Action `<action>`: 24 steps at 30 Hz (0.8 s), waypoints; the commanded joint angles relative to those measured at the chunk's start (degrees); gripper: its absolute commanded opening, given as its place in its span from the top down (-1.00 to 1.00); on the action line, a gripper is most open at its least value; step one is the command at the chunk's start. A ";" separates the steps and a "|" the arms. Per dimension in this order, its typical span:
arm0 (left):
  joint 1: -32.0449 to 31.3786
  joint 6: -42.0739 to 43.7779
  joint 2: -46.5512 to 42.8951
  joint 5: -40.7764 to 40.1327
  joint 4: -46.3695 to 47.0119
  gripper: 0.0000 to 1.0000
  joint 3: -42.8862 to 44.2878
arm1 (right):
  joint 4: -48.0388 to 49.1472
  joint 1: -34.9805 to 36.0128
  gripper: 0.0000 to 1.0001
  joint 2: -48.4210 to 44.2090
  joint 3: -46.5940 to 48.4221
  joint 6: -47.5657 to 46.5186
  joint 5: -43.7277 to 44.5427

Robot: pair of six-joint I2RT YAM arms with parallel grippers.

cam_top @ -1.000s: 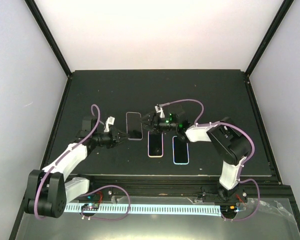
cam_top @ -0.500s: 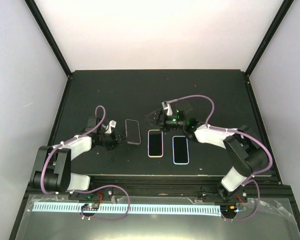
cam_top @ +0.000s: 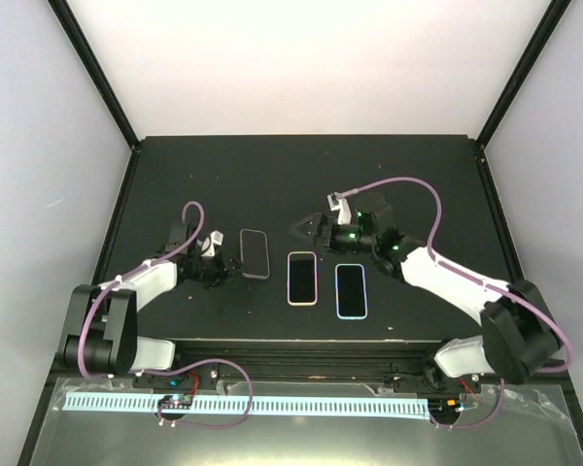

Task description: Put the phone into the phone case

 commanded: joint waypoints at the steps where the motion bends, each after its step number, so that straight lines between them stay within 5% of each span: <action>1: 0.49 1.94 -4.21 -3.64 -5.78 0.44 3.55 | -10.69 -0.17 -1.00 -7.38 2.16 -7.18 6.50; 10: 0.58 4.16 -15.70 -8.81 -16.85 -0.13 9.44 | -27.33 -0.44 -1.00 -17.29 7.15 -13.64 11.62; 15: 0.64 9.20 -22.46 -10.89 -23.76 -0.97 15.63 | -33.00 -0.45 -1.00 -23.16 8.55 -16.41 17.24; 24: 0.59 16.34 -32.80 -9.89 -31.38 -0.98 27.94 | -44.22 -0.48 -1.00 -34.53 11.93 -21.11 30.62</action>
